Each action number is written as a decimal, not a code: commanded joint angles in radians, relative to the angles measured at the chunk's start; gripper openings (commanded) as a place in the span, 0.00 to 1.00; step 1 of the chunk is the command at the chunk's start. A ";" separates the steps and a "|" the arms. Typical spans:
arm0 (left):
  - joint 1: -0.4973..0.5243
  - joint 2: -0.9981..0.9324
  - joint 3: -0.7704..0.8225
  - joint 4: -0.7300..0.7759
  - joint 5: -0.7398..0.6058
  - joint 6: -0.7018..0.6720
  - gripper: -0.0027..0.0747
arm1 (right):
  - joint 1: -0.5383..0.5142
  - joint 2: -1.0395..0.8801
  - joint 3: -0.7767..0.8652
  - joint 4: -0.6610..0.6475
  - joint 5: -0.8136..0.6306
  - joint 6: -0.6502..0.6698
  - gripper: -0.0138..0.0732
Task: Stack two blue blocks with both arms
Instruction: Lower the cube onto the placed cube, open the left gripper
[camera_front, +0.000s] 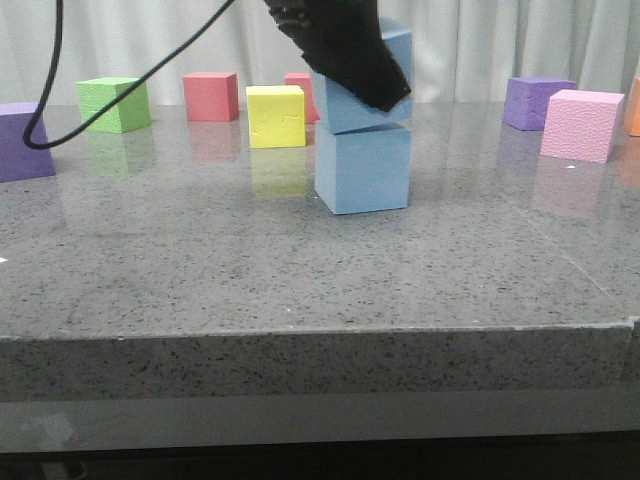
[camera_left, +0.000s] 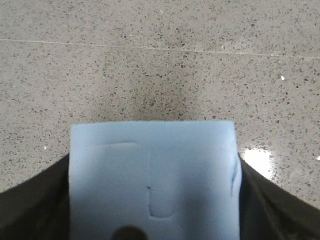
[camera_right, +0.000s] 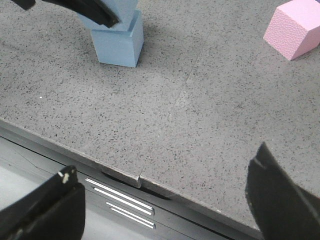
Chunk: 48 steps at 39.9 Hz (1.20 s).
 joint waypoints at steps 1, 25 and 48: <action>-0.009 -0.051 -0.033 -0.038 -0.057 0.003 0.55 | -0.004 0.002 -0.025 0.000 -0.071 -0.010 0.91; -0.009 -0.057 -0.043 -0.030 -0.052 -0.053 0.73 | -0.004 0.002 -0.025 0.000 -0.071 -0.010 0.91; 0.002 -0.311 -0.025 0.186 0.008 -0.804 0.72 | -0.004 0.002 -0.025 0.000 -0.071 -0.010 0.91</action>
